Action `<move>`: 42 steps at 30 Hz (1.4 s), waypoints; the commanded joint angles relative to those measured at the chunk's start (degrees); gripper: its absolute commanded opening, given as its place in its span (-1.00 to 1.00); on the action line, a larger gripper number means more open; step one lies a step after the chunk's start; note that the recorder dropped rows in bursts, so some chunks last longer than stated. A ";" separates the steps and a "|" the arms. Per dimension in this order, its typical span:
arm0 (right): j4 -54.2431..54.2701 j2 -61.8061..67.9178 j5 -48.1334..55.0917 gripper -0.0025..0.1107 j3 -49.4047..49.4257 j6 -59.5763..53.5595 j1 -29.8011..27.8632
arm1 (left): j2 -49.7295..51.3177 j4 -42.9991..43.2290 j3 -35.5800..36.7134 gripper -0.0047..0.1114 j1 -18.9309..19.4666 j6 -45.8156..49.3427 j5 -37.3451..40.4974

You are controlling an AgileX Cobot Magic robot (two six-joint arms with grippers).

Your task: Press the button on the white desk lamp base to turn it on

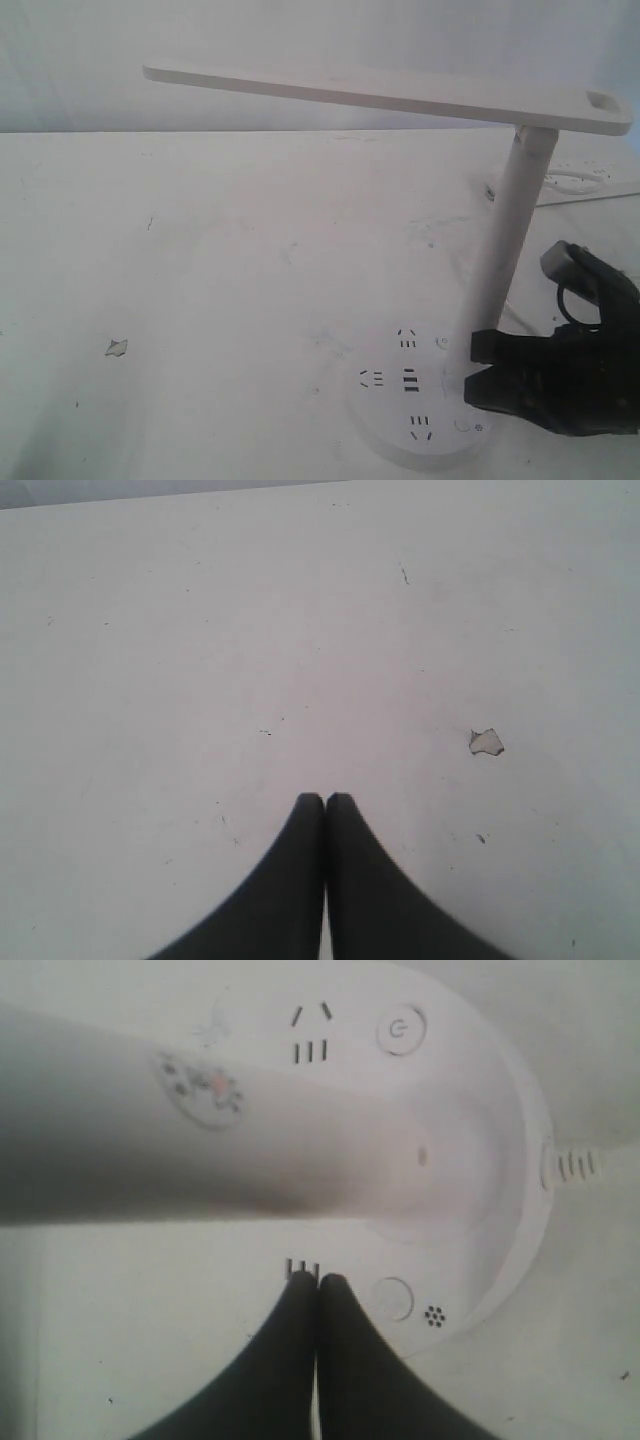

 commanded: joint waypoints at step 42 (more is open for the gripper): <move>2.04 5.15 0.39 -0.96 0.31 -6.60 0.08 | -0.18 -0.03 0.11 -0.92 -0.47 0.00 -0.24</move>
